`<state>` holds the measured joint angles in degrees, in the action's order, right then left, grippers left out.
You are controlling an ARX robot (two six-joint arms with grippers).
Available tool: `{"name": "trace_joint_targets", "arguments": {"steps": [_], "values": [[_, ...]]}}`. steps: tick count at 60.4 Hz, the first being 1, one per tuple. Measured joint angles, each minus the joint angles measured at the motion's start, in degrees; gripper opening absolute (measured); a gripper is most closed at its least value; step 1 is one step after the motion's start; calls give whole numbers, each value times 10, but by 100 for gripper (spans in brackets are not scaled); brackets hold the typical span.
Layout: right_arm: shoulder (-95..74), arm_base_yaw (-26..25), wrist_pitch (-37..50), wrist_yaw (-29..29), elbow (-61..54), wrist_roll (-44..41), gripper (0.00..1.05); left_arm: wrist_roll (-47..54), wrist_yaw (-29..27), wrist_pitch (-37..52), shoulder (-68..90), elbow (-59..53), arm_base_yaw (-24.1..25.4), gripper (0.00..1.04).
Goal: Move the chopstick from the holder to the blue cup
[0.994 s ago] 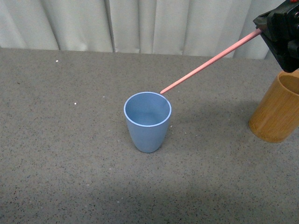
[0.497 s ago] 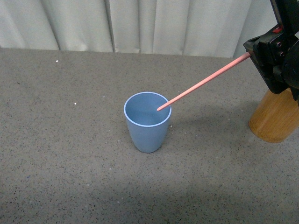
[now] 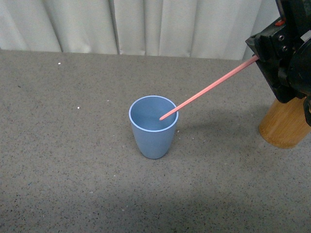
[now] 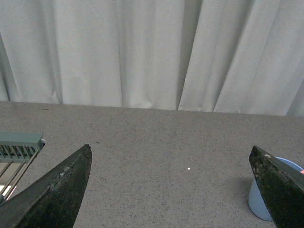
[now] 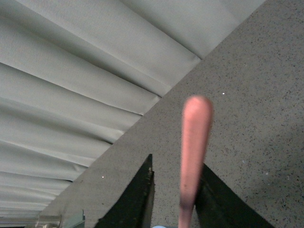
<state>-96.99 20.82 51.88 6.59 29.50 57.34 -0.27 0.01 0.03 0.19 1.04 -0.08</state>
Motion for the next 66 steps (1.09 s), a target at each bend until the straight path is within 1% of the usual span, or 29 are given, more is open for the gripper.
{"name": "trace_joint_targets", "arguments": {"steps": [4, 8, 9, 13, 21, 26, 31, 34, 35, 37, 38, 39, 41, 42, 44, 47, 49, 53, 54, 56, 60, 61, 63, 66], "values": [[0, 2, 0, 3, 0, -2, 44, 0, 0, 0, 0, 0, 0, 98], [0, 2, -1, 7, 0, -5, 58, 0, 0, 0, 0, 0, 0, 98], [0, 2, -2, 11, 0, -6, 60, 0, 0, 0, 0, 0, 0, 98], [0, 2, -11, 22, 0, -11, 76, 0, 0, 0, 0, 0, 0, 98], [10, -3, -31, 35, 0, -16, 96, 0, 0, 0, 0, 0, 0, 98], [25, -8, -50, 52, -1, -19, 94, 0, 0, 0, 0, 0, 0, 98], [49, -13, -56, 84, -9, -27, 95, 0, 0, 0, 0, 0, 0, 98], [68, -16, -58, 94, -19, -38, 95, 0, 0, 0, 0, 0, 0, 98], [70, -17, -49, 98, -23, -47, 94, 0, 0, 0, 0, 0, 0, 98], [76, -22, 2, 105, -41, -94, 89, 0, 0, 0, 0, 0, 0, 98], [80, -26, 38, 104, -57, -142, 85, 0, 0, 0, 0, 0, 0, 98], [88, -31, 70, 99, -73, -174, 82, 0, 0, 0, 0, 0, 0, 98], [105, -39, 107, 90, -100, -237, 76, 0, 0, 0, 0, 0, 0, 98], [112, -42, 116, 87, -109, -269, 75, 0, 0, 0, 0, 0, 0, 98], [150, -56, 125, 76, -142, -342, 67, 0, 0, 0, 0, 0, 0, 98], [197, -70, 112, 65, -174, -411, 60, 0, 0, 0, 0, 0, 0, 98], [251, -83, 82, 53, -208, -468, 53, 0, 0, 0, 0, 0, 0, 98], [350, -101, 9, 37, -254, -510, 43, 0, 0, 0, 0, 0, 0, 98], [408, -108, -42, 30, -272, -525, 37, 0, 0, 0, 0, 0, 0, 98], [498, -115, -125, 25, -290, -541, 30, 0, 0, 0, 0, 0, 0, 98], [707, -116, -328, 27, -293, -556, 16, 0, 0, 0, 0, 0, 0, 98], [735, -117, -353, 26, -293, -557, 14, 0, 0, 0, 0, 0, 0, 98], [830, -117, -427, 24, -293, -561, 7, 0, 0, 0, 0, 0, 0, 98], [897, -122, -476, 13, -293, -565, 0, 0, 0, 0, 0, 0, 0, 98]]}}
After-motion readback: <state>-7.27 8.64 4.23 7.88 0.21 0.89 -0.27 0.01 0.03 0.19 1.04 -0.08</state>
